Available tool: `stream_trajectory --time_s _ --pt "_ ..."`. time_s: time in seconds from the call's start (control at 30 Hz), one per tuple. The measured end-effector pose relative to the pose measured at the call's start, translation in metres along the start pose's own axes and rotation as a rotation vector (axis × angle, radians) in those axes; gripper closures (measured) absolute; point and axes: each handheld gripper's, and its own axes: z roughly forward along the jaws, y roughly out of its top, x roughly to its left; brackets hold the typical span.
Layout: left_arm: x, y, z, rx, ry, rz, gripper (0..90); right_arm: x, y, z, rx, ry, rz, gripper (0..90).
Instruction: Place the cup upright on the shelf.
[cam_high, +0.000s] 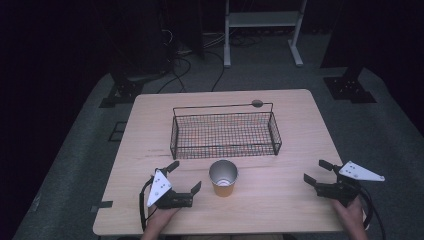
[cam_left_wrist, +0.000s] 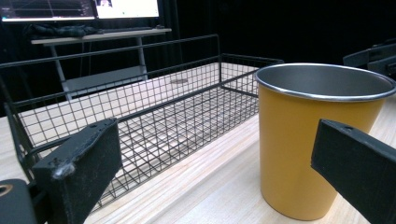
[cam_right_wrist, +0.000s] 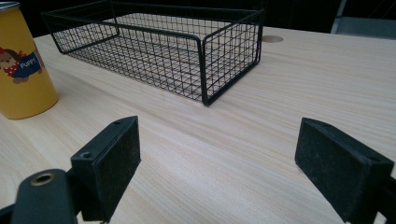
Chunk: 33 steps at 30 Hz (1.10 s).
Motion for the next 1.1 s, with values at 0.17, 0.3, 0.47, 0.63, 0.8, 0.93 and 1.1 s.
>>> stream_trajectory --time_s 0.17,0.3,0.47,0.63,0.8,0.93,1.1 --pt "-0.003 0.000 0.002 0.001 -0.011 0.001 1.0 0.000 0.000 0.000 0.000 -0.001 0.000 13.2" --pt "-0.006 0.001 0.004 0.003 -0.029 0.008 1.1 0.000 0.000 0.000 0.001 -0.001 -0.001 13.2" --pt "-0.011 0.002 0.005 0.000 -0.061 0.017 1.0 0.000 0.000 0.000 -0.001 0.000 0.001 13.2" --pt "-0.018 0.002 0.009 0.005 -0.095 0.025 1.0 0.000 0.000 0.000 0.001 -0.001 -0.001 13.2" --pt "-0.023 0.001 0.013 0.013 -0.120 0.033 1.0 0.000 0.000 0.000 0.000 -0.001 -0.001 13.2" --pt "-0.032 -0.001 0.020 0.034 -0.153 0.044 1.0 0.000 0.000 0.000 -0.004 0.001 0.004 13.2" --pt "-0.038 -0.001 0.027 0.044 -0.173 0.043 1.0 0.000 0.000 0.000 -0.005 0.001 0.005 13.2"
